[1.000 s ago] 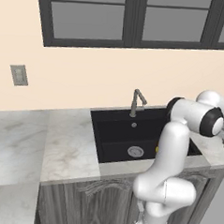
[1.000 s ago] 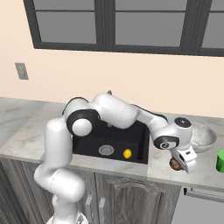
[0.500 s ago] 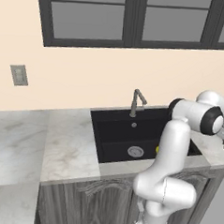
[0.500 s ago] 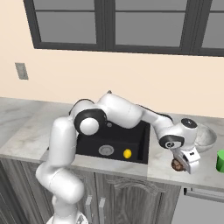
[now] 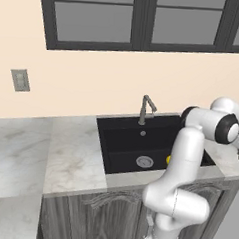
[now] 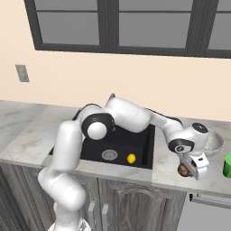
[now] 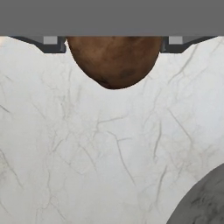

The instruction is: Remove the potato and lemon from the sink. Then move the bowl and cup from the counter to the sink for washing.

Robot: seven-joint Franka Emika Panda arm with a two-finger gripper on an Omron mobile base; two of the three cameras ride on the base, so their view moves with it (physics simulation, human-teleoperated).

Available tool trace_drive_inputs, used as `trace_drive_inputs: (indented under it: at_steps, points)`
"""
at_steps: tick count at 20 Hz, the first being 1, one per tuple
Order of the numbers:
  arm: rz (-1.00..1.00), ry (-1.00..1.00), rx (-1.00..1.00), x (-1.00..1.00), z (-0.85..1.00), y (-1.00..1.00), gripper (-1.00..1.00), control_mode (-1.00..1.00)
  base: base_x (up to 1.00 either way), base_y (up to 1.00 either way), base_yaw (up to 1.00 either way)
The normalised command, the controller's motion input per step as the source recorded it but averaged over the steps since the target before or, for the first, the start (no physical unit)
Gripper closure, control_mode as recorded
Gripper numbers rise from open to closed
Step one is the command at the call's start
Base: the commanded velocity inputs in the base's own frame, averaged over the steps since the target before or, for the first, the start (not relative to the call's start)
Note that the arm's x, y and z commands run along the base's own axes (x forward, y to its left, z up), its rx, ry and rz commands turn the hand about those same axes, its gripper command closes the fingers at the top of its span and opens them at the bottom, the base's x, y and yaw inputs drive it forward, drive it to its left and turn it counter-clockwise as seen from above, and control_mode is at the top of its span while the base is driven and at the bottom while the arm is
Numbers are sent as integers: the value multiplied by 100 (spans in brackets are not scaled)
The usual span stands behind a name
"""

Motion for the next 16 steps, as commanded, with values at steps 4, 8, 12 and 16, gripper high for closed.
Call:
trace_drive_inputs:
  at_steps: [4, 8, 12, 16]
  points:
    - [0, 0, 4, 5, -14, 0, 100, -100, 0, 0, 0]
    - [0, 0, 4, 8, -12, 0, 100, -100, 0, 0, 0]
    - [0, 0, 4, 7, -15, 0, 100, -100, 0, 0, 0]
    - [0, 0, 3, 6, -19, 3, 100, -100, 0, 0, 0]
